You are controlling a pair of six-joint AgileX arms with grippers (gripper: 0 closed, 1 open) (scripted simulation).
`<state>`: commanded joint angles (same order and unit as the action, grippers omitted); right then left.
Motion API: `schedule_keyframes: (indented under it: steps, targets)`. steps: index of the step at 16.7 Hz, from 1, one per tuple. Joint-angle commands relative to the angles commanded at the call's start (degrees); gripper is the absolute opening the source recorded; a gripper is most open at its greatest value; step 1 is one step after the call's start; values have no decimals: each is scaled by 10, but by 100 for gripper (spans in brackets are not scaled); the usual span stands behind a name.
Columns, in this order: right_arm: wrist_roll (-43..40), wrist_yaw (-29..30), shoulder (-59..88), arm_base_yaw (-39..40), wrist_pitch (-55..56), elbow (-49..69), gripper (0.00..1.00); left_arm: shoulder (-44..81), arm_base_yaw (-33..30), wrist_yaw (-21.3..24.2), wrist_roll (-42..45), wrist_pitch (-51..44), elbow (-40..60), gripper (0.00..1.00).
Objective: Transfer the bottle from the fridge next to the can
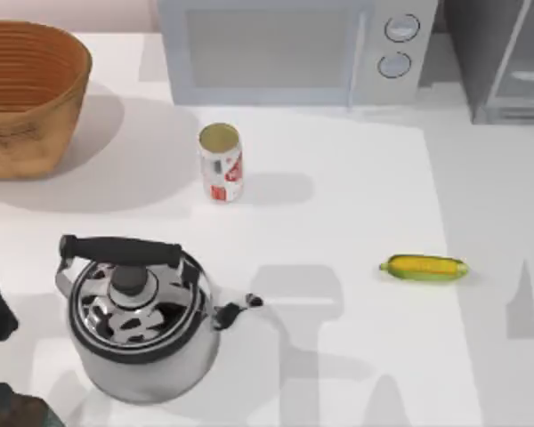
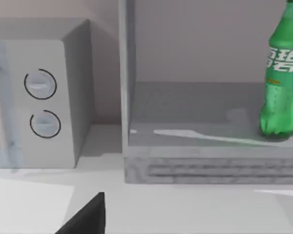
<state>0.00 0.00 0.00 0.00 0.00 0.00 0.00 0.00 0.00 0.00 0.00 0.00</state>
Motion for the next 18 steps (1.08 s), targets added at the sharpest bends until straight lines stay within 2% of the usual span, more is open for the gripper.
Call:
schedule_keyframes:
  steps: [4,8,12,18]
  targets:
    - [0,11,17,0,10,14,100,0,0,0,0,0,0,100]
    - [1,73,124,2,63,92,100,0,0,0,0,0,0,100]
    - [1,173,317,11,142,214,100,0,0,0,0,0,0,100]
    - [0,358,695,31,282,434,100,0,0,0,0,0,0,100]
